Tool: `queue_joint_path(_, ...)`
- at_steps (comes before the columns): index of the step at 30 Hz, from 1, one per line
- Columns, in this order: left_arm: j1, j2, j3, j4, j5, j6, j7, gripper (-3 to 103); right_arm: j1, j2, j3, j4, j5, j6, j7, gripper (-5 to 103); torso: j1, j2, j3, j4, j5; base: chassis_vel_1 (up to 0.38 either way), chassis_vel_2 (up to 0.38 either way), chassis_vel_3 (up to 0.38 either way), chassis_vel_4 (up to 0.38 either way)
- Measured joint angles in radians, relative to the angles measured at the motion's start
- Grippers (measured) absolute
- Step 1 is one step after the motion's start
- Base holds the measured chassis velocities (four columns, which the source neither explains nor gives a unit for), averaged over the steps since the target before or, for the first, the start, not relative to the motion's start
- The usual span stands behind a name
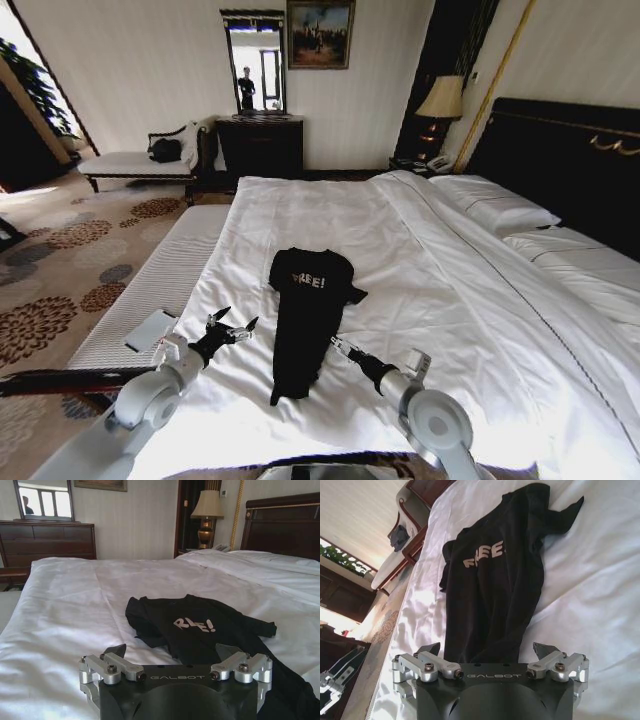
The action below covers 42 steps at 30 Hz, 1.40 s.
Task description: Fold the clothes on the bed.
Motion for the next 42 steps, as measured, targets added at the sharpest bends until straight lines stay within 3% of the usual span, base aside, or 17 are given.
queue_joint_path(8, 0.008, 0.011, -0.007, -0.007, -0.002, 0.0, 0.0, 100, -0.005, 0.006, -0.056, -0.028, -0.022, -0.024, -0.014, 100, 0.0, 0.0, 0.0, 0.0001, -0.0002, 0.0, 0.0, 0.0, 0.0)
queue_joint_path(14, 0.014, 0.022, -0.015, -0.008, -0.005, 0.0, 0.0, 100, 0.052, -0.041, -0.08, -0.065, 0.012, -0.038, -0.017, 102, 0.0, 0.0, 0.0, 0.0002, -0.0001, 0.0, 0.0, 0.0, 0.0)
queue_joint_path(18, 0.015, 0.023, -0.015, -0.008, -0.006, 0.0, 0.0, 100, 0.073, -0.065, -0.086, -0.066, 0.056, -0.053, -0.015, 97, 0.0, 0.0, 0.0, 0.0002, -0.0001, 0.0, 0.0, 0.0, 0.0)
queue_joint_path(24, 0.02, 0.022, -0.021, -0.01, -0.007, 0.001, 0.0, 100, 0.09, -0.09, -0.108, -0.071, 0.072, -0.072, -0.016, 80, 0.0, 0.0, 0.0, 0.0001, -0.0001, 0.0, 0.0, 0.0, 0.0)
queue_joint_path(27, 0.033, 0.014, -0.036, -0.01, -0.01, 0.002, 0.0, 100, 0.101, -0.092, -0.123, -0.088, 0.065, -0.081, -0.019, 63, 0.0, 0.0, 0.0, 0.0002, -0.0001, 0.0, 0.0, 0.0, 0.0)
queue_joint_path(39, 0.036, -0.002, -0.046, -0.009, -0.021, 0.002, 0.0, 100, 0.105, -0.095, -0.141, -0.101, 0.05, -0.083, -0.02, 33, 0.0, 0.0, 0.0, 0.0001, -0.0002, 0.0, 0.0, 0.0, 0.0)
queue_joint_path(42, 0.035, -0.003, -0.046, -0.009, -0.021, 0.002, 0.0, 100, 0.102, -0.101, -0.136, -0.099, 0.051, -0.083, -0.02, 17, 0.0, 0.0, 0.0, 0.0001, -0.0001, 0.0, 0.0, 0.0, 0.0)
